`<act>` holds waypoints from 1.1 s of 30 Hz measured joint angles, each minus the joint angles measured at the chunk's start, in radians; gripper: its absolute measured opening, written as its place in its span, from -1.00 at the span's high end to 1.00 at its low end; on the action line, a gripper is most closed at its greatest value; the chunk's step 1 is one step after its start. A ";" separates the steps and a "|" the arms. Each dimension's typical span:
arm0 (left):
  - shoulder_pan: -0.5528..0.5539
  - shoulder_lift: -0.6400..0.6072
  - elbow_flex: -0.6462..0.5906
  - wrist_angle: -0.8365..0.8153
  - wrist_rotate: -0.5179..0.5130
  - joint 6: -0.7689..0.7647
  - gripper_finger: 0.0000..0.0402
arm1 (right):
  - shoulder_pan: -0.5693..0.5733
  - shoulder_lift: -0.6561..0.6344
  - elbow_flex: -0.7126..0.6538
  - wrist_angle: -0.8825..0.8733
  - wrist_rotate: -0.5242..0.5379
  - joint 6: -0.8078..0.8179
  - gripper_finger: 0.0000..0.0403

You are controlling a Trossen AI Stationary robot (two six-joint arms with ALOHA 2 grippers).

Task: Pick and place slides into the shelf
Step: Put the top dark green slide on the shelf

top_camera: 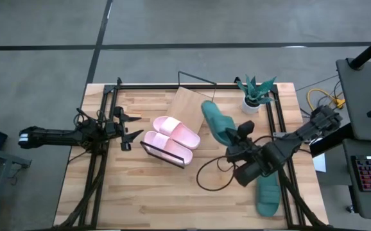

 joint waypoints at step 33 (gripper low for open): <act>0.000 0.000 0.000 0.000 0.000 0.000 -0.14 | -0.541 -0.064 -0.021 0.744 -0.970 -1.093 0.96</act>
